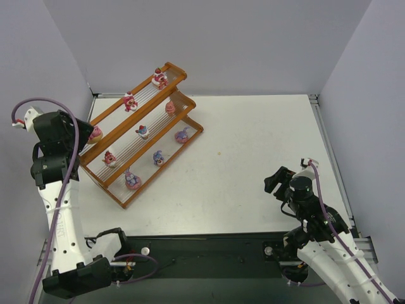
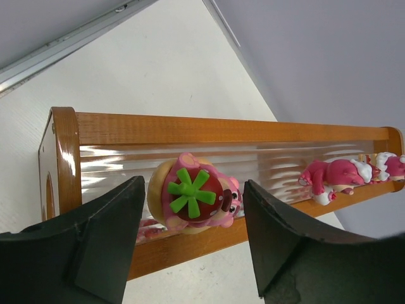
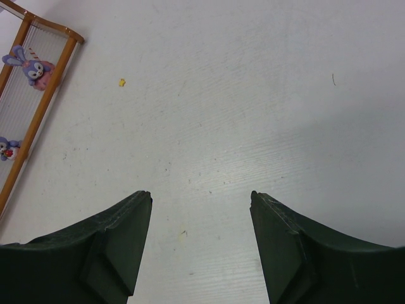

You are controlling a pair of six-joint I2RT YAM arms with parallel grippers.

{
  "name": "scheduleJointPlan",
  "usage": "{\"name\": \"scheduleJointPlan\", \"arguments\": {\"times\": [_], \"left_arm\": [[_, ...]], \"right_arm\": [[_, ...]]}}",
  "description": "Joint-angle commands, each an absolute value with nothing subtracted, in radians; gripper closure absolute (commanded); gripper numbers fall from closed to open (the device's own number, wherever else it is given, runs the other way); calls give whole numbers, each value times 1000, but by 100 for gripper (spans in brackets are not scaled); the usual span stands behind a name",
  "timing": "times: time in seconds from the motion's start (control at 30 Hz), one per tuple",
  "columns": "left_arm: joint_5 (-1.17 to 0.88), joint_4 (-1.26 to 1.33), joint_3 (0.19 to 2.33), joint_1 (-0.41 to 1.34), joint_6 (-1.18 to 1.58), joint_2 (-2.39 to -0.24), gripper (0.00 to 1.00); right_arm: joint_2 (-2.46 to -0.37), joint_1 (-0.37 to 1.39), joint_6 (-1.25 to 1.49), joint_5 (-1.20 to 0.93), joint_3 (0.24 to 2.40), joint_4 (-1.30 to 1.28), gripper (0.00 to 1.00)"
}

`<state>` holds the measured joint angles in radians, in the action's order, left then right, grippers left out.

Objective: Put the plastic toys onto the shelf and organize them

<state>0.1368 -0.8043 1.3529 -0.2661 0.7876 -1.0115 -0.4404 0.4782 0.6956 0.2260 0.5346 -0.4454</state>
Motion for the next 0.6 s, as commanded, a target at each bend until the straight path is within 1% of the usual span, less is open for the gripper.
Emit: {"name": "scheduleJointPlan", "arguments": {"times": [0.0,0.1,0.23,0.27,0.37,0.5,0.57], "left_arm": [[121,-772,1385,-272,788,-1002,24],[123,-776,1391,-273,787,-994,19],[136,-810,1443,-275,769,-986,16],[140,-828,1460,-272,764,-983,15],[121,-857,1514,-273,724,-970,10],[106,-885,1554,-273,687,-921,5],[54,-890,1571,-273,648,-902,5]], "right_arm": [[-436,474,689,225,528,-434,36],[-433,474,695,224,531,-434,36],[-426,474,698,212,532,-434,35],[-425,474,695,209,532,-434,31],[-428,474,669,209,548,-437,26],[-440,474,643,207,597,-451,23],[-449,474,632,192,630,-451,23]]}}
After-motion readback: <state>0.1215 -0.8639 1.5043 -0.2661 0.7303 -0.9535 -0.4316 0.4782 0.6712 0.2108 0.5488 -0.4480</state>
